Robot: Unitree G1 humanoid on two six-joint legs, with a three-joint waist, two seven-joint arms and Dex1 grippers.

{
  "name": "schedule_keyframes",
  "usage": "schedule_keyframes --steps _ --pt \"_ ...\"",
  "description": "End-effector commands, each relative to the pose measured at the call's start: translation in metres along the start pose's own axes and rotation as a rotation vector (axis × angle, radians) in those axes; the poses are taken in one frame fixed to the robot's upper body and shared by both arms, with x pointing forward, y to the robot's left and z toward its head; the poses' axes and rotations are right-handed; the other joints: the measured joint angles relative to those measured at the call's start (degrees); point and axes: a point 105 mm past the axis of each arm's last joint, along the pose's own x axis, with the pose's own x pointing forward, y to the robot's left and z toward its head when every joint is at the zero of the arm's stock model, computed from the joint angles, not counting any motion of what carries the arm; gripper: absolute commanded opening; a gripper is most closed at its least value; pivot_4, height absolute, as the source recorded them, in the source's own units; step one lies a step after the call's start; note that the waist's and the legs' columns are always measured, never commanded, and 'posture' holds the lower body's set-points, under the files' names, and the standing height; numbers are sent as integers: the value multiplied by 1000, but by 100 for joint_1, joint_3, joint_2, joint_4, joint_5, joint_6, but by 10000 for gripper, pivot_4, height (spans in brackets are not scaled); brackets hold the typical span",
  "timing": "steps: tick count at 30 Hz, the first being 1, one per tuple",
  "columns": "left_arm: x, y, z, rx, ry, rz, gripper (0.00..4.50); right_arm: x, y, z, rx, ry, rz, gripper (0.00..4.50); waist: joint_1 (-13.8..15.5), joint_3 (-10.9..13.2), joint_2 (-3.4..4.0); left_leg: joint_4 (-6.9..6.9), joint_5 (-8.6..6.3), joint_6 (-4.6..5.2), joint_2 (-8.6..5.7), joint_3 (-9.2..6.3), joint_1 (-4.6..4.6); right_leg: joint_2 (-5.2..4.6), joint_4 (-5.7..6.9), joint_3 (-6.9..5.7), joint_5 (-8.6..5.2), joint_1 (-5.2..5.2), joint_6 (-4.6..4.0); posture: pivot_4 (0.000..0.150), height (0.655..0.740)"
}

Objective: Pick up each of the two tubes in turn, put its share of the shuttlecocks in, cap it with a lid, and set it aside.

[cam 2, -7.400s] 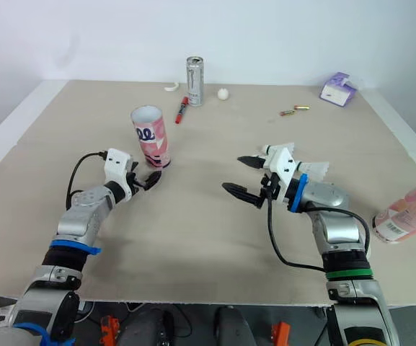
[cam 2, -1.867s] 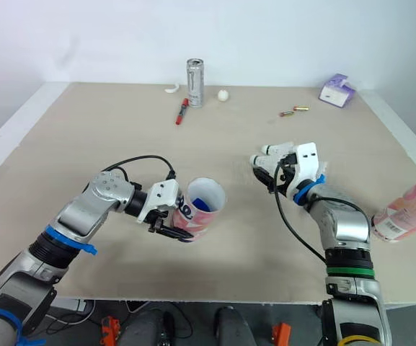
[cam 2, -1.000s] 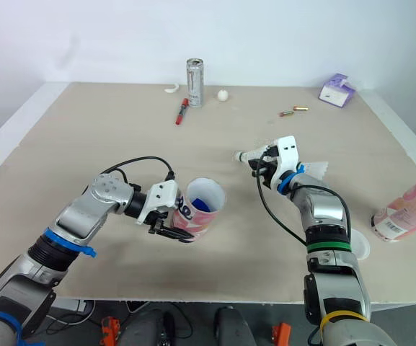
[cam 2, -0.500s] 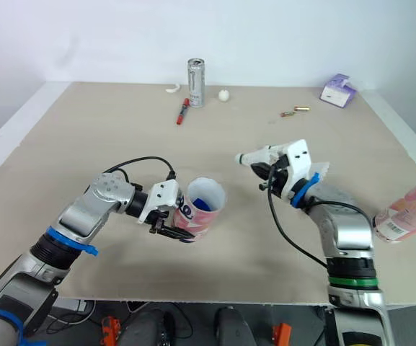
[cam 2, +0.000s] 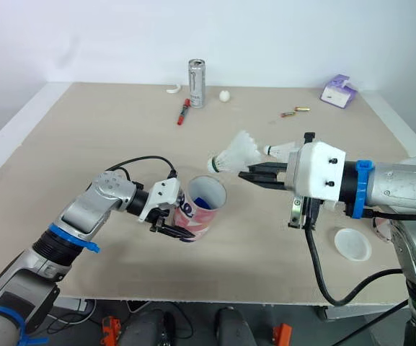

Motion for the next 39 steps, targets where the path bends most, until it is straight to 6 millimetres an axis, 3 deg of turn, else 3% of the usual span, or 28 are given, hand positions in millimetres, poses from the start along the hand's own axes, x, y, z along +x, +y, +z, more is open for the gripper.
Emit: schedule_keyframes --steps 1,11,12,14,16,20,22,23,27,28,31,33,36,39 --pt "5 -5 -11 -29 42 -24 26639 1 5 11 -99 0 58 421 0 0 0 0 0 0 0 0 0 -1 0 0 0 0 0 1500 7400" --pt "5 -6 -11 -33 43 -18 26639 14 15 12 -102 -31 126 421 1 0 0 0 0 0 0 0 -1 -2 0 -2 -3 -2 -4 1500 7400" --pt "5 -6 -11 -33 43 -17 26639 15 14 13 -97 -34 127 6343 1 0 0 0 0 0 0 1 -1 -2 0 -1 -3 -3 -4 1500 7400" --pt "5 -7 -12 -33 44 -16 26639 16 13 14 -95 -38 126 11135 4 0 0 0 0 0 1 -1 -1 -2 0 -4 -2 -3 -4 1500 7400" --pt "4 -7 -12 -34 44 -16 26639 16 11 17 -79 -49 120 21043 4 0 0 -1 0 0 1 -2 -2 -3 0 -5 -3 -3 -6 1500 7400" --pt "4 -7 -12 -31 46 -17 26639 13 5 18 11 -78 66 31324 3 0 0 -1 -1 0 1 -2 -2 -4 0 -5 -4 -3 -7 1500 7400" --pt "5 -7 -12 -30 46 -20 26639 10 -4 16 130 -110 -23 41972 4 0 -2 -1 -1 -1 2 -4 -2 -4 0 -6 -5 -3 -8 1500 7400" --pt "5 -7 -12 -29 46 -21 26639 3 -15 6 249 -114 -119 44920 4 0 -3 -1 -1 0 2 -5 -3 -5 0 -6 -4 -2 -9 1500 7400" --pt "5 -7 -11 -26 45 -25 26639 -30 -36 -52 570 -60 -465 44920 9 -5 -26 0 -1 -2 1 -3 -5 -14 0 -5 17 1 -50 1500 7400" --pt "6 -7 -11 -25 45 -26 26639 -43 -39 -76 627 -18 -590 44920 6 -5 -23 0 -2 -2 0 -2 -4 -14 -2 -5 18 1 -50 1500 7400" --pt "5 -7 -11 -24 46 -28 26639 -72 -35 -131 782 106 -832 44920 12 -9 -30 -3 -4 2 -1 -5 -3 -6 -3 -6 15 2 -45 1500 7400" --pt "5 -7 -11 -24 47 -29 26639 -81 -31 -156 830 173 -926 44920 5 -10 -25 -3 -4 2 -4 0 -3 -6 -2 -1 15 0 -43 1500 7400" --pt "5 -7 -11 -23 48 -29 26639 -83 -26 -181 870 242 -992 44920 -1 -11 -12 -4 -4 2 -5 4 -2 -2 -1 5 15 -2 -40 1500 7400" --pt "6 -7 -10 -22 47 -30 26639 -81 -23 -193 908 268 -1008 44920 -4 -12 -6 -4 -4 2 -4 1 -1 2 2 6 -5 -2 -3 1500 7400"
